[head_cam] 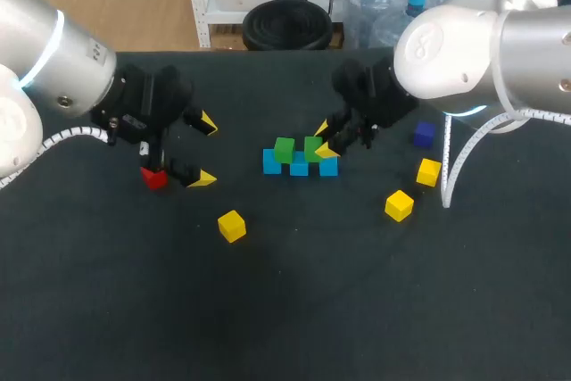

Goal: Place the blue cubes, place green cubes on the blue cubes, place the yellow cubes on the green cubes, then place the red cubes on the yellow cubes, and place purple cube on the red cubes.

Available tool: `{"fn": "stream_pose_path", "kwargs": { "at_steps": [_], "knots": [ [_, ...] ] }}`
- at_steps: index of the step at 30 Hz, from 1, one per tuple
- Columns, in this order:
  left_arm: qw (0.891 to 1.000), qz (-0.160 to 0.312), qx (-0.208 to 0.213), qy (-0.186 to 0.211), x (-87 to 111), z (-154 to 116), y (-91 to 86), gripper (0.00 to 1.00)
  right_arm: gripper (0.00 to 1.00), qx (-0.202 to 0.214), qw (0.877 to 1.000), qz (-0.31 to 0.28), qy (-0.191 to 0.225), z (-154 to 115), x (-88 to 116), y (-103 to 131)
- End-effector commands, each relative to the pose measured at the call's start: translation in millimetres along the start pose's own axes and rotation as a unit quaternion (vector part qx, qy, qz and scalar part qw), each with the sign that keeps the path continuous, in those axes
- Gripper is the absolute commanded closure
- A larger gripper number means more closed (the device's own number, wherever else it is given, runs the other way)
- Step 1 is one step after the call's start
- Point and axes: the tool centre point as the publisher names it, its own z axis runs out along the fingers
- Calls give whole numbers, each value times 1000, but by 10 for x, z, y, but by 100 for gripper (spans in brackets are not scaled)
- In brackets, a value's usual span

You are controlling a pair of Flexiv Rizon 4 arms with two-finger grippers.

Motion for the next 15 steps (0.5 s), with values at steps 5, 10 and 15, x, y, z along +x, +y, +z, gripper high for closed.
{"fn": "stream_pose_path", "kwargs": {
  "at_steps": [5, 10, 15],
  "knots": [
    [1000, 1, 0, -2, 13, 0, 0, 0, 25, -1, 1000, 0, -1, 3, 6, -2],
    [1000, 1, 0, -2, 13, 0, 0, 0, 0, -1, 1000, 3, -3, -8, 5, -7],
    [1000, 1, 0, -2, 13, 0, 0, 0, 0, 1, 1000, 4, -4, -35, 10, 0]
  ]
}}
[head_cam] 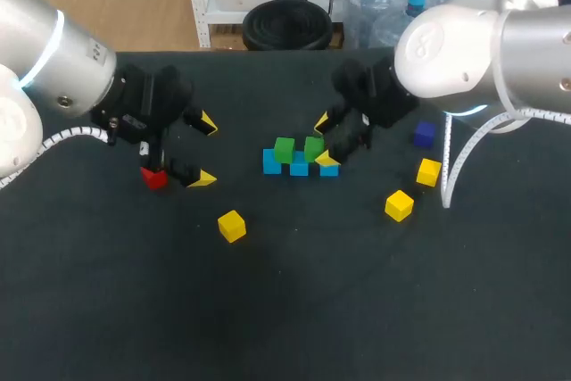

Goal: Place the blue cubes, place green cubes on the blue cubes, place the yellow cubes on the green cubes, then place the red cubes on the yellow cubes, and place purple cube on the red cubes.

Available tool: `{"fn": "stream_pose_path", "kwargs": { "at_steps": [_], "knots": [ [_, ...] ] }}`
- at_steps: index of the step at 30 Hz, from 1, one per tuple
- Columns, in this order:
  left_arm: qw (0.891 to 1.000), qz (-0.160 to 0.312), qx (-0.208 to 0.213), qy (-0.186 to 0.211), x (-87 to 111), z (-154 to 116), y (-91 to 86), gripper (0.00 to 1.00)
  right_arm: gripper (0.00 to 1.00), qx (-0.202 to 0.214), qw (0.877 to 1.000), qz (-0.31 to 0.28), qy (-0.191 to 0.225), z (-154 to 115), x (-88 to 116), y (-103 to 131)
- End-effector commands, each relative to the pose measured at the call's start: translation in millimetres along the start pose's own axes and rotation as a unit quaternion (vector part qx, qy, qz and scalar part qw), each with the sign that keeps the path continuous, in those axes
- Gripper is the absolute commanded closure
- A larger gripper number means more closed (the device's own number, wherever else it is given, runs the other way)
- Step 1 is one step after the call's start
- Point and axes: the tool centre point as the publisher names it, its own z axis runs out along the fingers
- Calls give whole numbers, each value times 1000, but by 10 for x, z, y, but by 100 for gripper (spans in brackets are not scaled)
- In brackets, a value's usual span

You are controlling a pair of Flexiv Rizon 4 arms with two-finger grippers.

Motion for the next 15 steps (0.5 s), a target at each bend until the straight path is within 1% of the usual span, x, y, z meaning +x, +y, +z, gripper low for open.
{"fn": "stream_pose_path", "kwargs": {
  "at_steps": [1, 7, 15],
  "knots": [
    [1000, 1, 0, -2, 13, 0, 0, 0, 0, 1, 1000, 0, -3, -34, 7, 7],
    [1000, 1, 0, -2, 13, 0, 0, 0, 0, 8, 1000, -3, -7, -131, -32, 38],
    [1000, 1, 0, -2, 13, 0, 0, 0, 0, 28, 999, -3, -23, -423, -46, 93]
  ]
}}
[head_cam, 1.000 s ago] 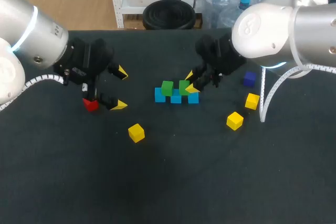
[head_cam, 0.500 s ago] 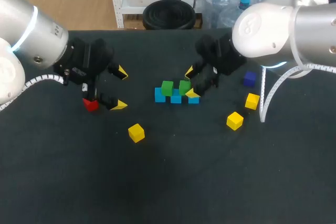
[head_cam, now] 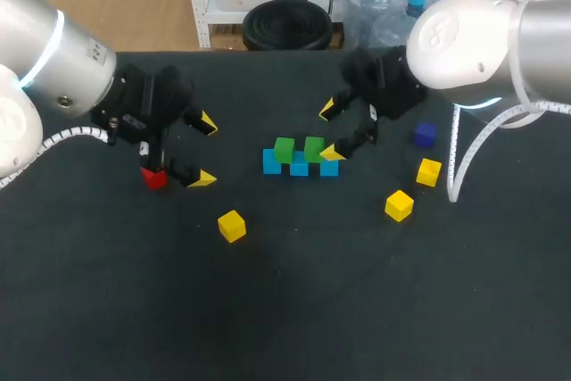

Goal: Place the blue cubes, place green cubes on the blue cubes, place the yellow cubes on the green cubes, then place the red cubes on the yellow cubes, and place purple cube on the red cubes.

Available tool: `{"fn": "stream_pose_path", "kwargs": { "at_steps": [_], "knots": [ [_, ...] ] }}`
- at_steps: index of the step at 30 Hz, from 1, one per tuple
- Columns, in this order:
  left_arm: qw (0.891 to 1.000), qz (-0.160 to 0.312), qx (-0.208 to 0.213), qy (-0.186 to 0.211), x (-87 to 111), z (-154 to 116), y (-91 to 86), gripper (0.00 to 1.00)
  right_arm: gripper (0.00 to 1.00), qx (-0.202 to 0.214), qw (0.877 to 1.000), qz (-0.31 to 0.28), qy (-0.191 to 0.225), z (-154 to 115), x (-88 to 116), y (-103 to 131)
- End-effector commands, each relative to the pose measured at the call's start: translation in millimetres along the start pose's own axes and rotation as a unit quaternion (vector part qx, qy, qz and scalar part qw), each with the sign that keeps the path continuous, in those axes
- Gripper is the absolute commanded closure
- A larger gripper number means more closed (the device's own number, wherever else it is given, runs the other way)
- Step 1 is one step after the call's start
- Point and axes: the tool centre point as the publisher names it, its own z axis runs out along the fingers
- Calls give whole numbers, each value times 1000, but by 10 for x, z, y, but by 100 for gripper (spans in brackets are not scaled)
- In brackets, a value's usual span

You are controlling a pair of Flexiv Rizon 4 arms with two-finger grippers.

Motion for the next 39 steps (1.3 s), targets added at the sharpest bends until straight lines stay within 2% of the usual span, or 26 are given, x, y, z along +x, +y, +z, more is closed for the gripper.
{"fn": "stream_pose_path", "kwargs": {
  "at_steps": [1, 7, 23, 28, 34, 39],
  "knots": [
    [1000, 1, 0, -2, 13, 0, 0, 0, 0, 13, 1000, 0, -9, -228, 40, 124],
    [1000, 1, 0, -2, 13, 0, 0, 0, 0, 19, 1000, 4, -12, -402, 141, 184],
    [1000, 1, 0, -2, 13, 0, 0, 0, 0, 1, 1000, -7, -27, -673, 355, 428],
    [1000, 1, 0, -2, 13, 0, 0, 0, 0, 12, 1000, -7, -23, -773, 452, 457],
    [1000, 1, 0, -2, 13, 0, 0, 0, 0, 46, 999, 20, -9, -879, 623, 492],
    [1000, 1, 0, -2, 13, 0, 0, 0, 0, 45, 999, 17, -12, -951, 707, 539]
  ]
}}
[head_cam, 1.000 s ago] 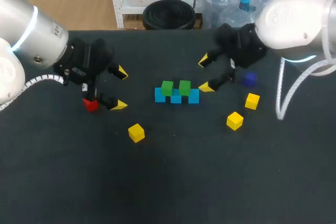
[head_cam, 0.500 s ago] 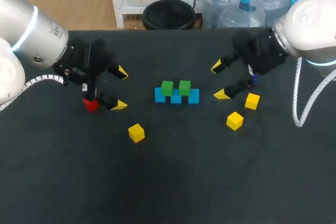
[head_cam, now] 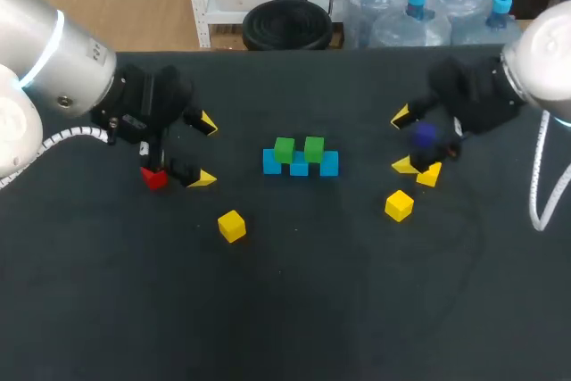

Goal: Place the blue cubes, place green cubes on the blue cubes, place the yellow cubes on the green cubes, then place the red cubes on the yellow cubes, and place purple cube on the red cubes.

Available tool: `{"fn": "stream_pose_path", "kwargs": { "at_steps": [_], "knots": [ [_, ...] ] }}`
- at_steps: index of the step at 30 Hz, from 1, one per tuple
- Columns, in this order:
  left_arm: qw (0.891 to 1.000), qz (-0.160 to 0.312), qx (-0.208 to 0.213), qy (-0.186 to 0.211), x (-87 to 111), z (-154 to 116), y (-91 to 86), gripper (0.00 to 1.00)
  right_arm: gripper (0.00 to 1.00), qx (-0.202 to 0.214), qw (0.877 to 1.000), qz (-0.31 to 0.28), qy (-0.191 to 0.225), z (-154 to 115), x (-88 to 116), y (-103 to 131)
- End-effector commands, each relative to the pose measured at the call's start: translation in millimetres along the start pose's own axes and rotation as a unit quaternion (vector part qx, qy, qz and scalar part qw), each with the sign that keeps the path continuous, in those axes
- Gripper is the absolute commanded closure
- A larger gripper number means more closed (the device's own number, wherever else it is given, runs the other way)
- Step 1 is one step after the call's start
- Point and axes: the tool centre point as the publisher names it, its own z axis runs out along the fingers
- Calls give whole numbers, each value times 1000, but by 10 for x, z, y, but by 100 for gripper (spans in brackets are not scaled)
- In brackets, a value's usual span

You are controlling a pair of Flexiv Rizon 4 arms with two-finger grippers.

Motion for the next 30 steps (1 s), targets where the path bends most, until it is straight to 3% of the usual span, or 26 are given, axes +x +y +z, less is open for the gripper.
{"fn": "stream_pose_path", "kwargs": {
  "at_steps": [1, 21, 30],
  "knots": [
    [1000, 1, 0, -2, 13, 0, 0, 0, 0, 6, 1000, -8, -3, -103, 52, 105],
    [1000, 1, 0, -2, 13, 0, 0, 0, 0, -107, 989, -101, -18, -120, 207, 240],
    [1000, 1, 0, -2, 13, 0, 0, 0, 0, -168, 969, -178, 15, -9, 247, 405]
  ]
}}
